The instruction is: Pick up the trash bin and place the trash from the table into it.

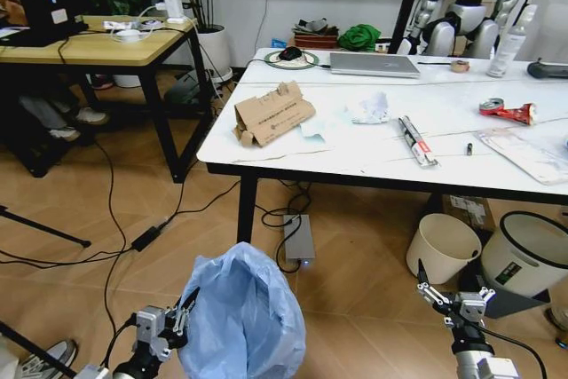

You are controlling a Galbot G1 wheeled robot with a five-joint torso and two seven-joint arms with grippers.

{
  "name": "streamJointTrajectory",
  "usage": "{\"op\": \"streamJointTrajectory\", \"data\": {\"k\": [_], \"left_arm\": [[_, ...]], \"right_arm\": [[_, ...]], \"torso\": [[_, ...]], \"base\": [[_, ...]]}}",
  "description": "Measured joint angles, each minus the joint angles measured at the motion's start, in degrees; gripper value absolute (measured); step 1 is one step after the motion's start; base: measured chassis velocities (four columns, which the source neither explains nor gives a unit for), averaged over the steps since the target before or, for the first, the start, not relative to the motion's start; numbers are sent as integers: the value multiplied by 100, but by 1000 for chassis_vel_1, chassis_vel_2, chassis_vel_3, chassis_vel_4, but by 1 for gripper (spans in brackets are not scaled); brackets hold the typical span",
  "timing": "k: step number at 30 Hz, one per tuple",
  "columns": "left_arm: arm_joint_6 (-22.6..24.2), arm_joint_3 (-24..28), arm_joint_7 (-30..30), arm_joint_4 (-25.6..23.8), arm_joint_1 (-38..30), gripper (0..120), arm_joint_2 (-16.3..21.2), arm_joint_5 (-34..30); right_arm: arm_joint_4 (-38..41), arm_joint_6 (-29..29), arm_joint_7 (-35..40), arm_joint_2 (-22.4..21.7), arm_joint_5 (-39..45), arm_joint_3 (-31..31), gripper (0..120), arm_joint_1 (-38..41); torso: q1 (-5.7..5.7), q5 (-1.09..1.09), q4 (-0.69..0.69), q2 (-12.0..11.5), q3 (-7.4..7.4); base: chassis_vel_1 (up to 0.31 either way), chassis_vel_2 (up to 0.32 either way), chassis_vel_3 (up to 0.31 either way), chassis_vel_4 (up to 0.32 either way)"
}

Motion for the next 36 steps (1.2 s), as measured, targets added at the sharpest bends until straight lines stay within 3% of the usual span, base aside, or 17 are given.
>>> {"op": "streamJointTrajectory", "data": {"k": [9, 36], "left_arm": [[-363, -3, -20, 47, 5, 0, -5, 434], [-492, -25, 200, 189, -69, 0, 7, 375]], "right_arm": [[-23, 2, -6, 0, -11, -25, 100, 30], [-33, 5, -20, 0, -17, -31, 100, 19]], "torso": [[29, 0, 3, 81, 48], [39, 0, 1, 103, 59]], "base": [[60, 76, 84, 72], [2, 2, 1, 2]]}}
